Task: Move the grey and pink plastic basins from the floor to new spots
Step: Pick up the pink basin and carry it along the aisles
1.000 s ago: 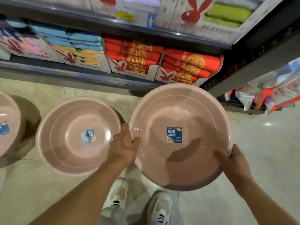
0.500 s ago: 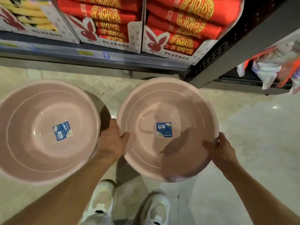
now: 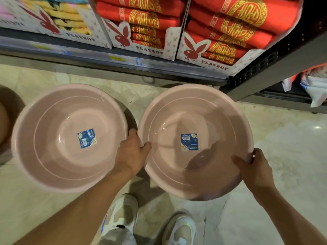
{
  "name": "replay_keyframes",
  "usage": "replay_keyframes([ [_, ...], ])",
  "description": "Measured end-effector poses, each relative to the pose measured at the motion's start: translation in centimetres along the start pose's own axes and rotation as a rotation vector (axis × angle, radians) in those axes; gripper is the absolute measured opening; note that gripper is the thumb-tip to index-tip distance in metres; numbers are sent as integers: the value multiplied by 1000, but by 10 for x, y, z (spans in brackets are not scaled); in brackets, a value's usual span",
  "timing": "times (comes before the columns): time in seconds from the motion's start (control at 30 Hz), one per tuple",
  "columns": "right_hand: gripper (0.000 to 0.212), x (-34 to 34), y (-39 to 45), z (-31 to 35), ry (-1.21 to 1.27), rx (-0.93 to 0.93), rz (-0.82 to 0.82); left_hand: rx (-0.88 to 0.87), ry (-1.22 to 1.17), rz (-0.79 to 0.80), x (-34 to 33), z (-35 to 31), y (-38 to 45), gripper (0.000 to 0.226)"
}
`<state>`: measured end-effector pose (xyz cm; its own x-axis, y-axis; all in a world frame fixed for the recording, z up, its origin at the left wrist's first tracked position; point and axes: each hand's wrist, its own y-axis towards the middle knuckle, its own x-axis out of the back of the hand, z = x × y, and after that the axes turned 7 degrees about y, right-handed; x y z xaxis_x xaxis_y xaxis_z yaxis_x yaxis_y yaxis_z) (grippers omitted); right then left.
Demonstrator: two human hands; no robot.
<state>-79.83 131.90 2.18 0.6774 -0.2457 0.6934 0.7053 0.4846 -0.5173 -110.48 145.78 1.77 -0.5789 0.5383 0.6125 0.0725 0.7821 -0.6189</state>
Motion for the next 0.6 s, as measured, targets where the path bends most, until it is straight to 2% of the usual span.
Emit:
replay_keyframes([
  [0.27, 24, 16, -91, 92, 56, 303, 28, -6, -242, -193, 104, 43, -87, 19],
  [0.47, 22, -33, -134, 173, 62, 381, 176, 62, -316, -389, 181, 87, -118, 19],
  [0.6, 21, -80, -139, 209, 27, 434, 240, 149, -314, -472, 202, 128, -118, 17],
])
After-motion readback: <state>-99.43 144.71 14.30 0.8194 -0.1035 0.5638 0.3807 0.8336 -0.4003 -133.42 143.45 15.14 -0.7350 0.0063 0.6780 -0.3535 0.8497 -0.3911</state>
